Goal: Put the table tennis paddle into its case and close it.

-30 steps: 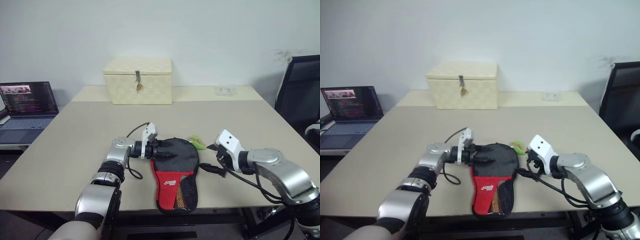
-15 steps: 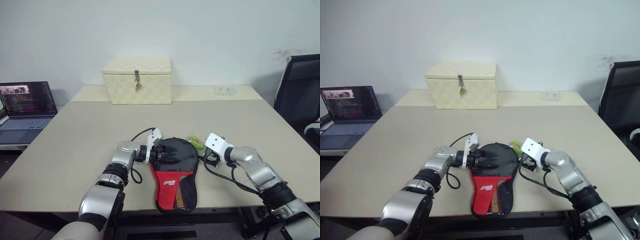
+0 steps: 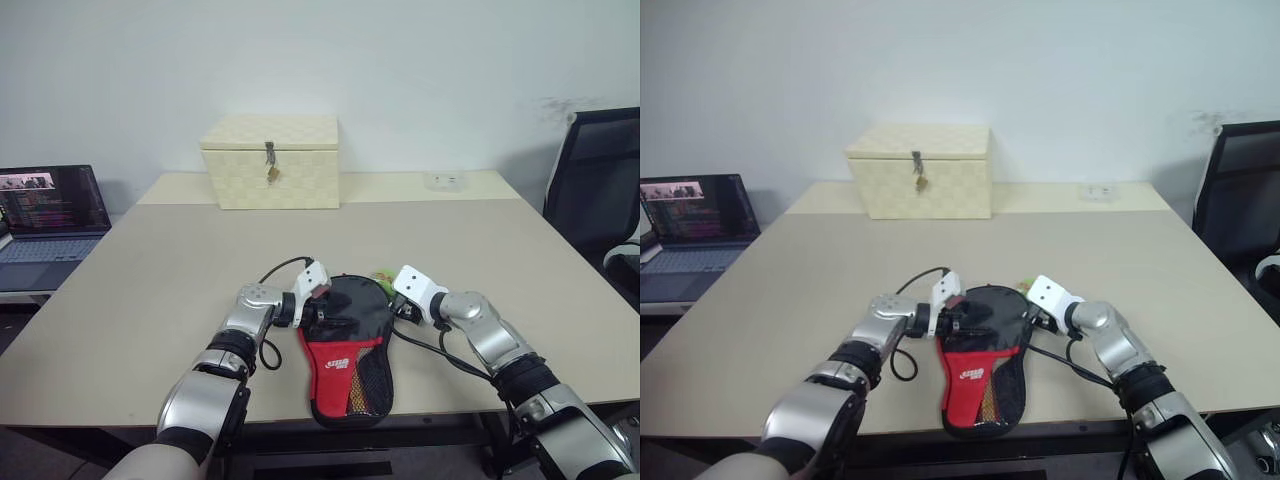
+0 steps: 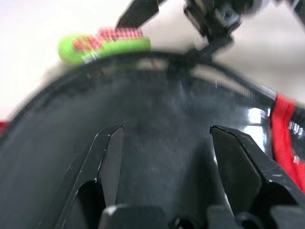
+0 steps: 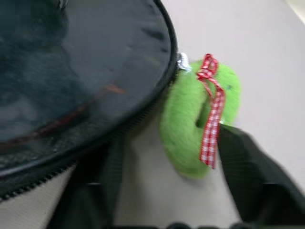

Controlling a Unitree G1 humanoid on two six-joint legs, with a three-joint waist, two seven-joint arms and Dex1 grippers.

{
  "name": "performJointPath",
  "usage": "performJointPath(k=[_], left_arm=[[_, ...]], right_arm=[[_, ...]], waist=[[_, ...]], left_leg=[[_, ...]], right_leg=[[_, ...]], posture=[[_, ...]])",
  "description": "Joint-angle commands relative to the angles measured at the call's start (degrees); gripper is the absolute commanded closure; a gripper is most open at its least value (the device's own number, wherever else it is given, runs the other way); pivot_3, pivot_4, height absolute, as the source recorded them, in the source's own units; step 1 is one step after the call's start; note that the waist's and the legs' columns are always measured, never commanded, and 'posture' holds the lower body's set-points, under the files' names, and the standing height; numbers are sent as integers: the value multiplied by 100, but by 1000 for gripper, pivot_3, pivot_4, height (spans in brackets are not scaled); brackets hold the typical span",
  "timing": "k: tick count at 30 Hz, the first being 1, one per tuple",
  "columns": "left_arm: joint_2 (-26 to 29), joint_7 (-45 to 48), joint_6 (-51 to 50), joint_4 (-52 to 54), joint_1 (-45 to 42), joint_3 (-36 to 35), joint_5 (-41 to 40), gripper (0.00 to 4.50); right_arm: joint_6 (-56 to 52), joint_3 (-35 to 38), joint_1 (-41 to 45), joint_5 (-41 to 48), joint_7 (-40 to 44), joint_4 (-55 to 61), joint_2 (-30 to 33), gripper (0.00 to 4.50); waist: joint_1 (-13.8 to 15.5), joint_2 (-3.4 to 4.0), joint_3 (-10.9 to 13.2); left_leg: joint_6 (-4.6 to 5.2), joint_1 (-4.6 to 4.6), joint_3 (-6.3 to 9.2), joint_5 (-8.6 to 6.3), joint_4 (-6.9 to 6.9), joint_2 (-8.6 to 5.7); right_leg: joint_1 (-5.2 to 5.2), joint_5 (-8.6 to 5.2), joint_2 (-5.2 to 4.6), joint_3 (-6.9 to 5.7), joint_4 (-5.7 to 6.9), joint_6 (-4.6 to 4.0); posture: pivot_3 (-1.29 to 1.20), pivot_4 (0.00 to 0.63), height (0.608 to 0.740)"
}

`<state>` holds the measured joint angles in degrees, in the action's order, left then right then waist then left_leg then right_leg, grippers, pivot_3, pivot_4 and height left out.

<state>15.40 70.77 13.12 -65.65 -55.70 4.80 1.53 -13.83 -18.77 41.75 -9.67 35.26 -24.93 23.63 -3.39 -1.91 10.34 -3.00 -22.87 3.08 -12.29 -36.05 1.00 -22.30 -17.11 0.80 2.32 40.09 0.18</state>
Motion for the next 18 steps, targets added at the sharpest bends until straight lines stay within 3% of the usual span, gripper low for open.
performJointPath(k=[1, 5, 13, 18], left_arm=[[-50, 43, 74, -61, 23, 53, 35, 1354], [-96, 50, 70, -107, 35, 85, 60, 1354], [-174, 34, 38, -182, 45, 150, 100, 1354], [-205, -12, 16, -234, 11, 161, 110, 1354]], right_arm=[[-87, 187, 166, 0, 43, 52, 39, 2946], [-78, 181, 162, -123, 72, 67, 211, 4355], [-57, 281, -108, -227, 330, 567, 900, 4437], [-280, 425, -710, -105, 959, 1703, 1501, 4437]], waist=[[12, 0, 0], [19, 0, 0], [47, 1, -1], [70, 2, -1]], left_leg=[[0, 0, 1, 0, 0, 0], [0, -1, 1, 0, 0, -3], [0, -3, 2, 0, 1, -9], [1, -4, 5, 0, 1, -9]], right_leg=[[0, 0, 0, 0, 0, 0], [0, -1, -1, -2, -2, 1], [1, -3, -6, -2, -6, 6], [3, -14, -5, -2, -8, 25]], posture=[[0, 150, 740], [0, 150, 740], [0, 150, 740], [0, 150, 740]])
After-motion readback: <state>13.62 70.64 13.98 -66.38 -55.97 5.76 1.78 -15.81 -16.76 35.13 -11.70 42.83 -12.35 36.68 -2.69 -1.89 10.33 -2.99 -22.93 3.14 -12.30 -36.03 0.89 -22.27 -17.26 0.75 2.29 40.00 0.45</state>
